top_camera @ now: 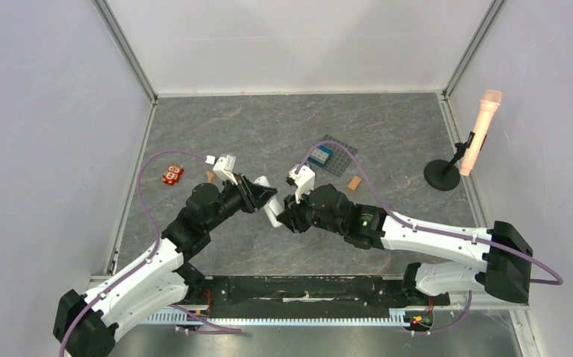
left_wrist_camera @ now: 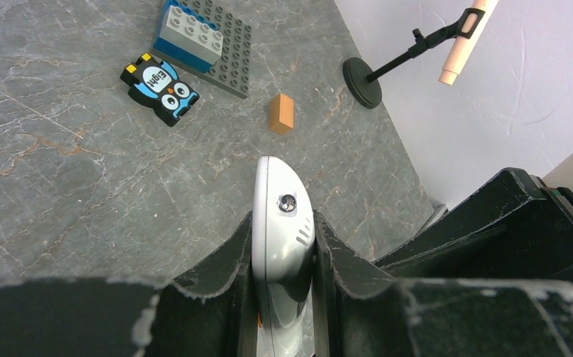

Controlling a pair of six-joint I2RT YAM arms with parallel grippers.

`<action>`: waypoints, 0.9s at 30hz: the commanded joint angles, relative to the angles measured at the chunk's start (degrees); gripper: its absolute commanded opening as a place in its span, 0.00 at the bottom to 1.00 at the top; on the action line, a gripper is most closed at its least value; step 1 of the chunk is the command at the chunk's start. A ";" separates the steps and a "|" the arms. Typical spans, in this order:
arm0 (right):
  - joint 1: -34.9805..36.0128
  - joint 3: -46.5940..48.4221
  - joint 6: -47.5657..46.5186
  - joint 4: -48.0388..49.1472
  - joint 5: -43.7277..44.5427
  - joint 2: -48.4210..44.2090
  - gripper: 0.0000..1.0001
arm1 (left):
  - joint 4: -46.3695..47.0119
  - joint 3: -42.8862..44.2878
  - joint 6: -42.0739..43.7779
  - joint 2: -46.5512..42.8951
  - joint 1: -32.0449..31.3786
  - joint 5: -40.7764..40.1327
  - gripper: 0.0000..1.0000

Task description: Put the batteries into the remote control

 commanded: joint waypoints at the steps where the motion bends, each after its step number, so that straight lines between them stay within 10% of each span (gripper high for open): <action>1: 0.47 3.07 1.57 -2.20 3.31 0.42 0.12 | 1.57 2.72 1.97 -1.20 0.07 -0.65 0.02; 27: 1.21 9.00 1.75 -7.04 3.67 5.30 0.11 | 2.88 1.58 1.36 -2.62 0.06 -0.69 0.02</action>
